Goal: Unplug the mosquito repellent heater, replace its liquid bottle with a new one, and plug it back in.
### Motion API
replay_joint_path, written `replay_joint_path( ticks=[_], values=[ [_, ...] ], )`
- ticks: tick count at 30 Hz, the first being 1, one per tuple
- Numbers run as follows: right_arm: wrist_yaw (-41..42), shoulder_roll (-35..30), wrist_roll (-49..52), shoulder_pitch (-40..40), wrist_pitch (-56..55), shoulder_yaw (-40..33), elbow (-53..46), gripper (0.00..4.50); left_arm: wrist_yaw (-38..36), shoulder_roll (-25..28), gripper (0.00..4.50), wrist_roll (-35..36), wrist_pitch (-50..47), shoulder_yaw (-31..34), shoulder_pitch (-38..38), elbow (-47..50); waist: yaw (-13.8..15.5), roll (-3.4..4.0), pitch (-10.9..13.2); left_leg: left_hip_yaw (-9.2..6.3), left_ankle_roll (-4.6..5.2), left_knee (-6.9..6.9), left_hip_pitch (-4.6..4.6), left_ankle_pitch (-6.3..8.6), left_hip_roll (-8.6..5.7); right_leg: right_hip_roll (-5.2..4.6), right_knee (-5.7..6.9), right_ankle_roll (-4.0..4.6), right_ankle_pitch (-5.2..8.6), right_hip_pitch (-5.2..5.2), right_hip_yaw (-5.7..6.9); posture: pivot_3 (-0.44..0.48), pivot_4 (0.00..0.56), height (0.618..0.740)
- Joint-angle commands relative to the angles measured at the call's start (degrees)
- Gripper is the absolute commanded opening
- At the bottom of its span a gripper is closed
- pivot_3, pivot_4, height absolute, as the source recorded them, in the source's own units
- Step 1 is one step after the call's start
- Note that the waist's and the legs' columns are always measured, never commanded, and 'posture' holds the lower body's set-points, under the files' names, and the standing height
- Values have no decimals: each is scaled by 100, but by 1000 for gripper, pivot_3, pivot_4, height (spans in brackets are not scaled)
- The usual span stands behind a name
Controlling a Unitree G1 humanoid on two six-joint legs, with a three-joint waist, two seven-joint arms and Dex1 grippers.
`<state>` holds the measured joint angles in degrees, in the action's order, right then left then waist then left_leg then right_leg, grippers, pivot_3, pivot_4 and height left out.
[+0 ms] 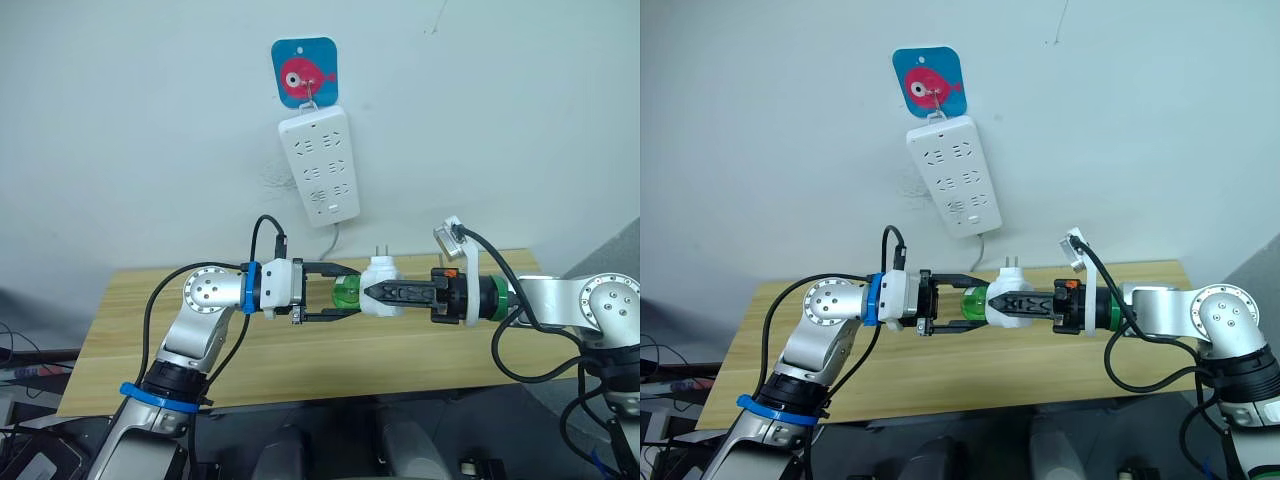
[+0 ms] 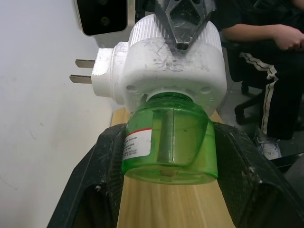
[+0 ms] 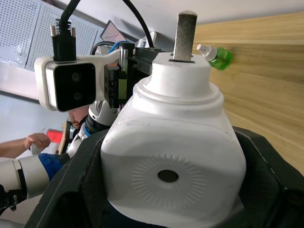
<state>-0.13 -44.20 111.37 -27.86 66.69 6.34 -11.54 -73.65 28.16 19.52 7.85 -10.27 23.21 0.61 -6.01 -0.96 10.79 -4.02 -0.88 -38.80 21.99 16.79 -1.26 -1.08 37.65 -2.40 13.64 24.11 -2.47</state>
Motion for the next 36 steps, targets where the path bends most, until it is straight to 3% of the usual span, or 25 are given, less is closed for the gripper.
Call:
replay_joint_path(
  ticks=[1,4,6,9,14,16,23,26,29,36],
  values=[
    [371,-78,-68,-255,79,-77,-562,3234,-152,311,2318,728,-1694,-182,198,638,-4,2,5,-1,0,0,0,0,0,1,1,0,0,0,2,-159,176,740],
    [836,-178,-485,-352,230,-141,-920,3234,-271,942,2318,1940,-4517,-250,776,959,-35,0,31,-12,0,-3,5,0,0,11,5,-27,17,1,11,-158,178,740],
    [1004,-189,-572,-385,216,-142,-1019,3233,-452,1173,2318,2450,-5512,-260,1104,939,-41,3,33,-12,0,-4,4,0,-1,16,6,-33,20,1,23,-165,177,740],
    [1067,-174,-576,-389,137,-111,-1043,3169,-656,1308,2318,2681,-6097,-276,1340,830,-45,3,33,-8,0,-2,1,0,-2,17,6,-42,26,1,27,-169,176,740],
    [960,-179,-459,-297,42,-91,-1011,3143,-638,1086,2318,2622,-5940,-130,1333,738,-31,2,34,-8,0,1,4,0,-3,2,5,-18,13,6,16,-171,176,740],
    [877,-202,-364,-240,-12,-98,-970,3135,-612,1046,2318,2368,-5584,-142,1293,699,-19,2,34,-11,0,1,5,0,-3,0,5,-18,13,6,14,-171,176,740],
    [609,-454,135,140,-247,-308,-655,3018,-830,859,4431,1171,-2536,195,455,559,-1,1,35,-7,-1,4,4,0,-2,-20,-1,-8,8,6,3,-160,177,740],
    [648,-504,163,363,-310,-489,-509,3018,-568,567,4455,704,-1049,470,-54,390,43,1,35,-6,-1,5,3,0,-2,-22,-3,-7,7,6,2,-158,177,740],
    [703,-477,163,483,-306,-576,-492,3018,-363,272,4455,571,-421,578,-248,319,111,0,35,-3,0,2,7,0,-2,-23,-5,-6,7,6,0,-155,176,740],
    [719,-241,163,599,-345,-617,-564,3018,80,-212,4455,351,-117,297,-208,336,140,0,35,-2,0,-6,7,0,-5,-21,-4,-8,6,0,2,-152,171,740]
  ],
)
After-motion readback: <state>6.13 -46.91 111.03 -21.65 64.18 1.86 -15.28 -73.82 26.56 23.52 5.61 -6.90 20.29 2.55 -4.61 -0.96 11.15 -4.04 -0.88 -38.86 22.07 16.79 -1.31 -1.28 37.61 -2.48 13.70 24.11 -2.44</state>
